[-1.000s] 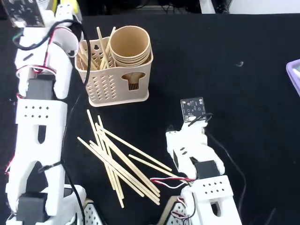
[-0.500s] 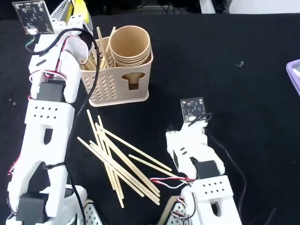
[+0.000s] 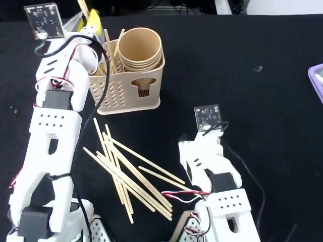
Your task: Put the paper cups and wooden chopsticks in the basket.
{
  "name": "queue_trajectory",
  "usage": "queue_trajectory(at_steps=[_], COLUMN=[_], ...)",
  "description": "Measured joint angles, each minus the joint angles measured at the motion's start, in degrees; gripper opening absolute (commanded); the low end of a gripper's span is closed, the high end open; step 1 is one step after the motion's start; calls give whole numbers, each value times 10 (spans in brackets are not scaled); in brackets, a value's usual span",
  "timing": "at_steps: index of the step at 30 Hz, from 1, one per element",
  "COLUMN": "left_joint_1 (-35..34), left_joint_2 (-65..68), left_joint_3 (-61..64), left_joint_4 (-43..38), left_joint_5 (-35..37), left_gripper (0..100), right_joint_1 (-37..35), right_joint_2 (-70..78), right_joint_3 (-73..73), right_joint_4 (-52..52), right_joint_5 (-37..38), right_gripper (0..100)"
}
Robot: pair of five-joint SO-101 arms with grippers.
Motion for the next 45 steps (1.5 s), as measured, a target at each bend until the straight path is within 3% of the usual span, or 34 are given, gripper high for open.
queue_trajectory(at_steps=[11, 17, 22, 26, 33, 38, 45], left_joint_1=[-19, -154, -309, -399, -409, -408, -371], left_joint_2=[-135, -278, -393, -480, -603, -665, -695], left_joint_3=[-31, -18, 120, 313, 659, 720, 734], left_joint_4=[182, 353, 471, 461, 320, 312, 337], left_joint_5=[0, 1, 2, -30, -83, -84, -108], left_gripper=[109, 111, 110, 109, 109, 112, 109], right_joint_1=[0, 0, 0, -37, -236, -331, -352], right_joint_2=[0, 0, 0, 0, 0, 0, 0], right_joint_3=[0, 0, -20, -70, -91, -74, -56], right_joint_4=[0, 11, 76, 161, 200, 178, 154], right_joint_5=[0, 0, 0, 0, 1, 1, 0], right_gripper=[261, 261, 261, 261, 261, 261, 260])
